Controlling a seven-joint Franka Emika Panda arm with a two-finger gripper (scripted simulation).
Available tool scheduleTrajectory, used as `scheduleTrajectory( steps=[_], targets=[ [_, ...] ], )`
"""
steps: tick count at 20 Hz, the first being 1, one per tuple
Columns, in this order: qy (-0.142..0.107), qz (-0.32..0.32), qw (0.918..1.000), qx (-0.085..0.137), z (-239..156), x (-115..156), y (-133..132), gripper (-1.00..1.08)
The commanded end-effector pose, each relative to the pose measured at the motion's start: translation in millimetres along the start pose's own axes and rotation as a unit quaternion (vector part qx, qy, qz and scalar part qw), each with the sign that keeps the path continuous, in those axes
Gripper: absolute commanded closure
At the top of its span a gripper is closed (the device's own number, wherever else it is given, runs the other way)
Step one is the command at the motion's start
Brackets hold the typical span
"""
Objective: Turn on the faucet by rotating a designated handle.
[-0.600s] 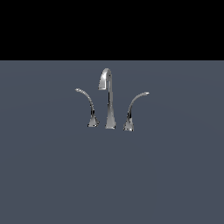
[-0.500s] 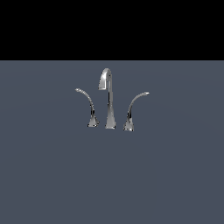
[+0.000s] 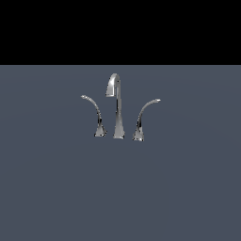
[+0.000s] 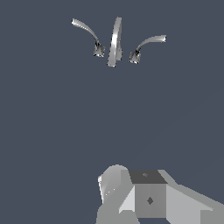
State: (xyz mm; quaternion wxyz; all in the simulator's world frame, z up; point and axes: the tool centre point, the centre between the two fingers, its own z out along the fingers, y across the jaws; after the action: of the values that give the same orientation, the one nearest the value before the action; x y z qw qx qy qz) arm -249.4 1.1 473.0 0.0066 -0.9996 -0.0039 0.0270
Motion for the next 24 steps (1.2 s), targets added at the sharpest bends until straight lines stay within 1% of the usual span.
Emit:
scheduleTrajectory(
  steps=[1, 6, 13, 19, 24],
  targets=[
    [-0.002, 0.002, 1.0000, 0.003, 0.7, -0.9, 1.6, 1.08],
    [-0.001, 0.005, 1.0000, 0.004, 0.7, 1.6, 0.5, 1.08],
    [-0.004, 0.032, 0.9993, 0.020, 3.3, 18.1, -3.5, 1.08],
    [-0.011, 0.078, 0.9960, 0.042, 9.0, 44.9, -10.2, 1.08],
    [-0.021, 0.135, 0.9886, 0.063, 18.6, 76.4, -18.3, 1.08]
  ],
)
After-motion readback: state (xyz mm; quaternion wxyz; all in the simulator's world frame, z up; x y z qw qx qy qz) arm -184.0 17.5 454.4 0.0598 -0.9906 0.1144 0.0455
